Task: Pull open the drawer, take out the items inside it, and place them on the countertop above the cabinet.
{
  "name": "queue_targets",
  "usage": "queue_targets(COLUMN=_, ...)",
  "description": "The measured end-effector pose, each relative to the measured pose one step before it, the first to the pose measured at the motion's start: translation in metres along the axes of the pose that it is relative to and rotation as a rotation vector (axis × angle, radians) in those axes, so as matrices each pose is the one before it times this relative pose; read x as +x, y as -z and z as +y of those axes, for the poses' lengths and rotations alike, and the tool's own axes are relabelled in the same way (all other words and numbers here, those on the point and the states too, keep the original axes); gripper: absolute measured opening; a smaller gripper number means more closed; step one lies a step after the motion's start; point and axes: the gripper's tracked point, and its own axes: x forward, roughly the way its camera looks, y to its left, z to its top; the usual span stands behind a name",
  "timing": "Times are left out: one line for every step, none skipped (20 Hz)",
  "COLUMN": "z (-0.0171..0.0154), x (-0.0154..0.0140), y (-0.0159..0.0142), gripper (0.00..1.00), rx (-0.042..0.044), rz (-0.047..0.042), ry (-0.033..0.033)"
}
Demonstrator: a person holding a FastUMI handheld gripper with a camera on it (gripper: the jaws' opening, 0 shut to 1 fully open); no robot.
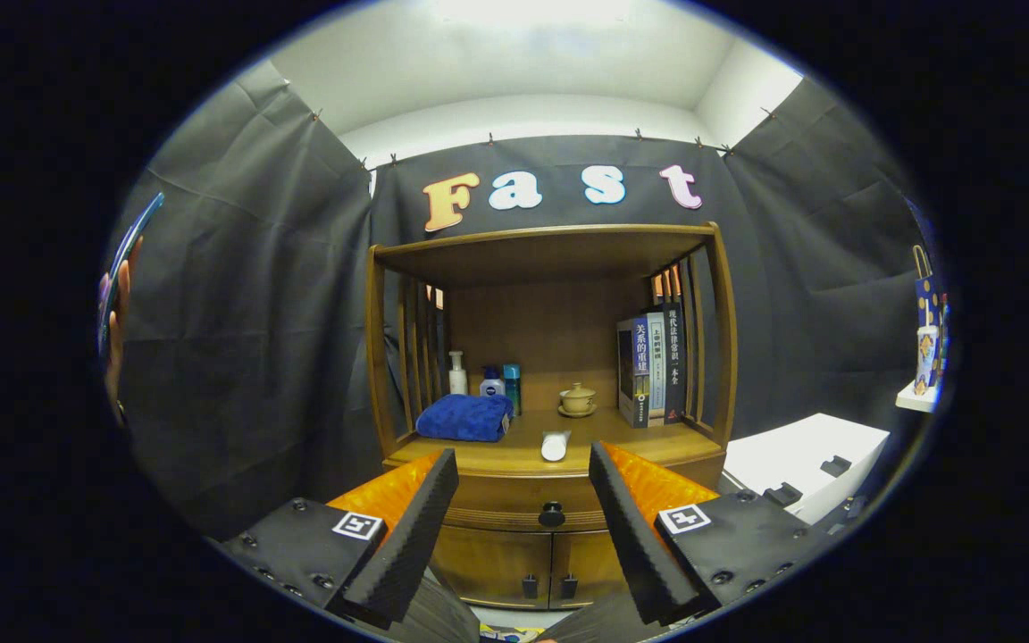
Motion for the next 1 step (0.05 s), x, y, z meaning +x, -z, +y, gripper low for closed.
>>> queue_targets(z=-0.00373, x=0.00042, y=-0.00182, gripper=0.97, rx=-0.00238, rz=-0.00206, ry=0.00863)
